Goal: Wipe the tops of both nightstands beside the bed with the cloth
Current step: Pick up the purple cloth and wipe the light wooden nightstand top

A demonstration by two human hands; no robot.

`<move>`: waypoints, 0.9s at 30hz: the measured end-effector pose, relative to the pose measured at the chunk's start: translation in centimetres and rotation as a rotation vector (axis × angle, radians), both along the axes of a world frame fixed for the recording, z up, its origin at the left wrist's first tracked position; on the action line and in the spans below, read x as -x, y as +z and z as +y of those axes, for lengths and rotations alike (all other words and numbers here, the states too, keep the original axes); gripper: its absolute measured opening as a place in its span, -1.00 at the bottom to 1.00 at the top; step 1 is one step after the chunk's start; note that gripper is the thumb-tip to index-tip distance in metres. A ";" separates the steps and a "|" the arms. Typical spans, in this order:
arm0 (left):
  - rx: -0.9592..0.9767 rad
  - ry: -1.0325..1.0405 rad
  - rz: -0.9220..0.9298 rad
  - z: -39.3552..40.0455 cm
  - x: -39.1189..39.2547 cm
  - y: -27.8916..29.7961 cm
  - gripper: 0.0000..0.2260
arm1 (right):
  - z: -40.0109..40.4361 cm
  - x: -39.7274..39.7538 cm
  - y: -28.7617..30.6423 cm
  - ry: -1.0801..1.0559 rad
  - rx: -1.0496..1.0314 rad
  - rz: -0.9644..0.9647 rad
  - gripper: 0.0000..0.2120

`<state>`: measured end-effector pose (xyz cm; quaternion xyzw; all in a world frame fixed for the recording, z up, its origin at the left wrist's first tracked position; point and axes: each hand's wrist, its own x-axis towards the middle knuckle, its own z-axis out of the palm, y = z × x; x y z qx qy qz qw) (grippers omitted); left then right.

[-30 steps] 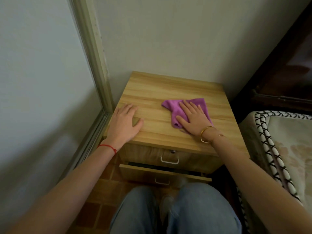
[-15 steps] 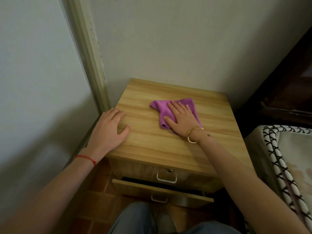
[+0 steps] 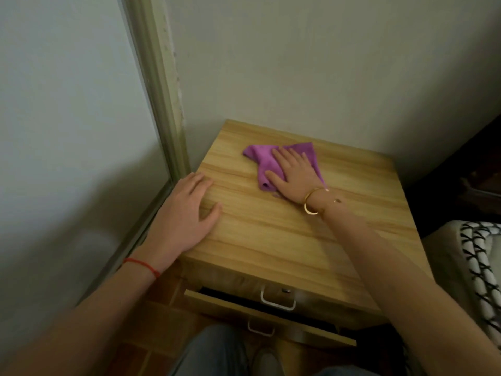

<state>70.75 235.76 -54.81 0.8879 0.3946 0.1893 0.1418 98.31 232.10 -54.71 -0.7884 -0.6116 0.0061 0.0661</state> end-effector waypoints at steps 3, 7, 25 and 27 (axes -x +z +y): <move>0.000 -0.004 -0.015 0.0 -0.1 0.1 -0.45 | -1.4 2.6 -0.1 0.209 -0.017 0.022 -0.27; -0.008 -0.004 -0.003 0.1 -0.2 0.1 -0.44 | 0.3 -2.4 -0.1 0.072 -0.009 0.031 -0.34; -0.004 -0.007 -0.034 0.6 -0.1 -0.4 -0.42 | 6.5 -0.4 0.0 0.041 -0.004 -0.019 -0.37; 0.000 -0.016 -0.034 0.5 -0.1 -0.4 -0.38 | 4.9 2.2 -0.3 0.191 -0.018 0.008 -0.33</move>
